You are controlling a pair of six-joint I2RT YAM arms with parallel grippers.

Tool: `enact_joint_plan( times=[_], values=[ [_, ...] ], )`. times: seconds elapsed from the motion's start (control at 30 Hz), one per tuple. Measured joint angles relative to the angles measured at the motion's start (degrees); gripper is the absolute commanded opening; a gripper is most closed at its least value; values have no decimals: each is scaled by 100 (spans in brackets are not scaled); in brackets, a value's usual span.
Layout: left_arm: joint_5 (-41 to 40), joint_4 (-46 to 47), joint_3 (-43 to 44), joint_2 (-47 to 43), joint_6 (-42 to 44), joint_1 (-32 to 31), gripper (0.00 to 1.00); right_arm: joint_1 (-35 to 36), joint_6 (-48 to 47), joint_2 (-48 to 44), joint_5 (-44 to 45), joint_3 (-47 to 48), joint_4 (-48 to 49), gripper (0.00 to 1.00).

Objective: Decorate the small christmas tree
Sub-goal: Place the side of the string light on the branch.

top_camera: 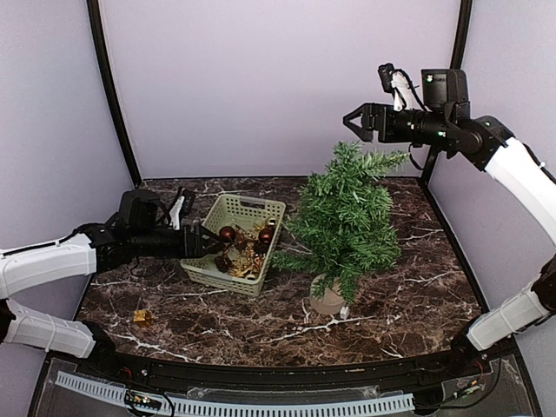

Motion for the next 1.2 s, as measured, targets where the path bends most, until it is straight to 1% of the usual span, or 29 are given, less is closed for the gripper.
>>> enact_joint_plan(
  times=[0.17,0.23,0.3,0.37,0.43,0.47,0.5,0.57,0.67,0.8,1.03,1.2],
  values=[
    [232,151,0,433,-111,0,60,-22,-2,-42,2,-33,22,92],
    [348,243,0,570,-127,0,56,-31,-2,-46,2,-37,35,92],
    [459,328,0,699,-127,0,49,-31,-4,-52,2,-50,39,92],
    [555,378,15,835,-120,0,39,-33,-2,-61,2,-63,39,92],
    [651,435,37,988,-122,0,18,-33,-4,-70,2,-83,52,92],
    [706,463,46,1054,-127,0,14,-35,-4,-70,2,-98,61,92],
    [754,483,59,1113,-122,0,7,-37,-7,-72,0,-107,63,92],
    [826,553,70,1182,-127,0,1,-52,-9,-72,2,-127,70,92],
    [822,608,114,1169,-63,0,0,-76,-13,-72,7,-131,76,92],
    [520,560,369,1051,118,11,0,-107,-42,-70,9,-129,79,92],
    [197,535,1320,1084,404,361,0,-146,-87,63,24,-4,81,93],
    [326,608,2345,1696,715,516,0,-188,-149,251,-17,136,101,94]
  ],
)
